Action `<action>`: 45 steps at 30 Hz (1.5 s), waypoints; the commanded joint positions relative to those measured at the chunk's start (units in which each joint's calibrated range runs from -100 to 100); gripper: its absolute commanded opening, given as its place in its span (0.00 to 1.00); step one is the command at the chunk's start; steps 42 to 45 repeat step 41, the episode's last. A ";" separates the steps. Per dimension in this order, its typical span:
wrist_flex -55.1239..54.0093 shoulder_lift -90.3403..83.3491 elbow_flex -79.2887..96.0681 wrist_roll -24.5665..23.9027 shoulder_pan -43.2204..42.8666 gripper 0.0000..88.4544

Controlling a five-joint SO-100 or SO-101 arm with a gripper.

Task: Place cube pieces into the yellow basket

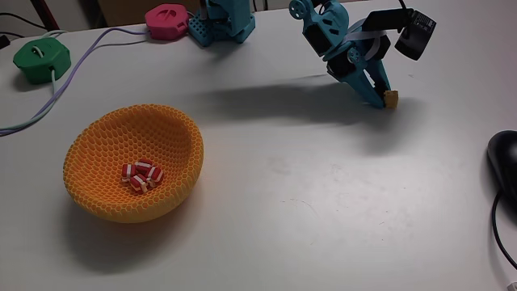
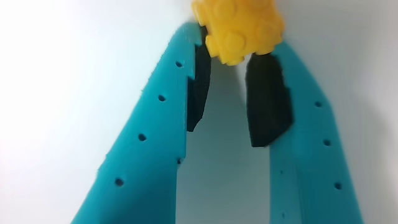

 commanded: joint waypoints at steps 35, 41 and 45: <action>71.74 -29.40 -26.95 42.34 77.74 0.38; 79.38 -30.35 -28.87 44.15 75.88 0.38; 79.38 -30.35 -28.87 44.15 75.88 0.38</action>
